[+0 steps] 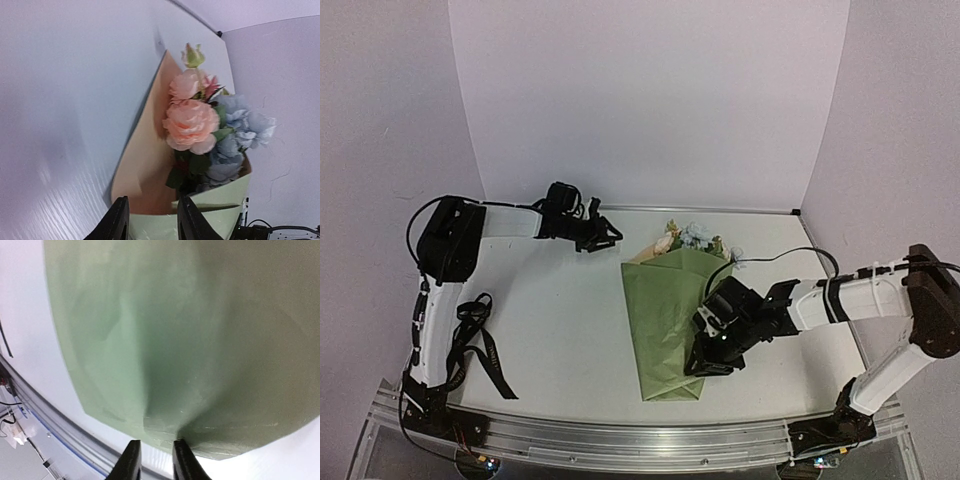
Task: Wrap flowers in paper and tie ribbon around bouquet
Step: Press the fold line on the folded bouquet.
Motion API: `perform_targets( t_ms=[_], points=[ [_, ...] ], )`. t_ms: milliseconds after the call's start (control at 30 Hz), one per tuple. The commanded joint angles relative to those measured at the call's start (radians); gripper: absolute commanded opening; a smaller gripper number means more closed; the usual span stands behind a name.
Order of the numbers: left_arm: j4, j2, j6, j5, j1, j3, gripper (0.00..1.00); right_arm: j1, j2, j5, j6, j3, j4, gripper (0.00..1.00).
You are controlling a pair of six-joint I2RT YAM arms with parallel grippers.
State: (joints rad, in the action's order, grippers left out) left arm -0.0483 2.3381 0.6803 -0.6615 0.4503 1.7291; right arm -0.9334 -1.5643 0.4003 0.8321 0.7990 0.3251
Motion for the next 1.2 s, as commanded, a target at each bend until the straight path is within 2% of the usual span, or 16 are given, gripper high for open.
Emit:
perform_targets(
  t_ms=[0,133,367,600,733,933,1167],
  points=[
    [0.029,-0.233,-0.037,0.032,0.015,-0.131,0.36,0.023,0.076,-0.029,-0.023,0.048,0.078,0.29],
    [0.027,-0.330,-0.043,0.050,0.057,-0.288,0.36,0.068,0.100,-0.028,-0.031,0.043,0.095,0.38],
    [0.043,-0.457,-0.046,0.065,0.169,-0.487,0.31,0.131,0.091,0.017,-0.035,0.037,0.099,0.36],
    [0.037,-0.489,-0.044,0.043,0.257,-0.547,0.26,0.100,0.054,0.018,-0.013,-0.010,0.079,0.24],
    [0.044,-0.508,-0.024,0.049,0.262,-0.577,0.26,0.079,0.006,0.008,0.008,-0.029,0.040,0.20],
    [0.043,-0.545,-0.014,0.084,0.262,-0.601,0.25,0.071,-0.036,0.004,0.039,-0.058,-0.019,0.18],
    [-0.010,-0.605,-0.016,0.174,0.262,-0.627,0.26,0.070,0.025,-0.007,0.034,-0.061,-0.010,0.19]
  ],
)
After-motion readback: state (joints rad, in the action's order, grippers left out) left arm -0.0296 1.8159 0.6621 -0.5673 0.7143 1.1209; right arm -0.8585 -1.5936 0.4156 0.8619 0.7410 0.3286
